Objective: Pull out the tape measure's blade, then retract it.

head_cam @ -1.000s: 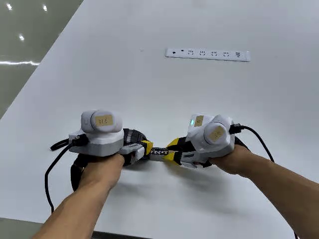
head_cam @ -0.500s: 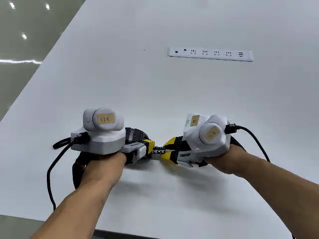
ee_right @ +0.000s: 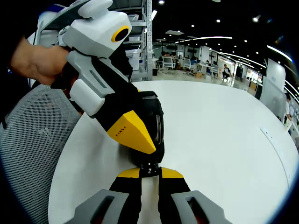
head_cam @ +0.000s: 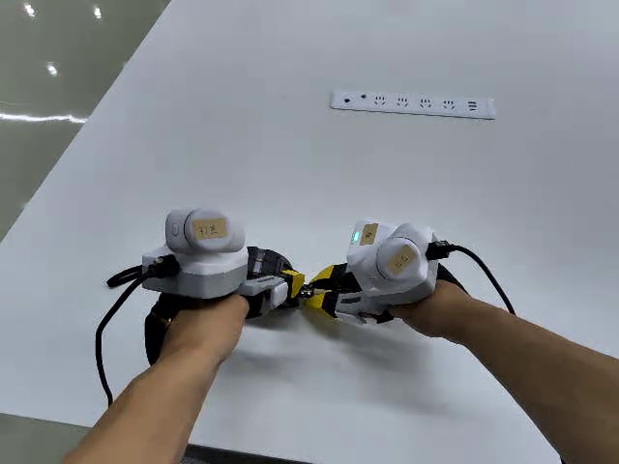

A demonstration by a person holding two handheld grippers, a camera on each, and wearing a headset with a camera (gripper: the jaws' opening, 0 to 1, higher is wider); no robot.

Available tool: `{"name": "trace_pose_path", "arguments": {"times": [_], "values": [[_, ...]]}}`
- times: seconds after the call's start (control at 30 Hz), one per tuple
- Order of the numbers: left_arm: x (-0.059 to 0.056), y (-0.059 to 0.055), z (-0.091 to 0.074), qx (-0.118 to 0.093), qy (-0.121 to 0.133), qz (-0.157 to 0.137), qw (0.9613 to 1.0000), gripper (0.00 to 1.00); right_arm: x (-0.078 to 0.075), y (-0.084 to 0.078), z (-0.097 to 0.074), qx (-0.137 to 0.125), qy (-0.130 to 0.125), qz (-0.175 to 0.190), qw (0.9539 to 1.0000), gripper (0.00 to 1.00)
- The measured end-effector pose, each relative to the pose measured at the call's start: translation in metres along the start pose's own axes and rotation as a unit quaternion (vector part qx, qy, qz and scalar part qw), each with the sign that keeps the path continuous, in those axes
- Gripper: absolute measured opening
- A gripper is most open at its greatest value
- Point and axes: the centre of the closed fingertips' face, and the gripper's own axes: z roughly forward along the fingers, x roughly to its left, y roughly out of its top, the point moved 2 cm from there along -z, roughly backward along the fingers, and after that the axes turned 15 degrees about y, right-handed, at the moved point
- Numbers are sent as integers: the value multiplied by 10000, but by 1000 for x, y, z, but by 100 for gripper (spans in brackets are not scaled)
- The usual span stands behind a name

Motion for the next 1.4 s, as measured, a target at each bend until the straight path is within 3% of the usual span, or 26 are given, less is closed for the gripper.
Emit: {"name": "trace_pose_path", "arguments": {"times": [0.47, 1.4], "values": [[-4, -1, 0, 36, 8, 106, 9999, 58, 1, 0, 4, 83, -3, -46, 10000, 10], [-3, -1, 0, 44, -2, 38, 10000, 60, 1, 0, 0, 309, -113, -167, 9993, 14]]}}
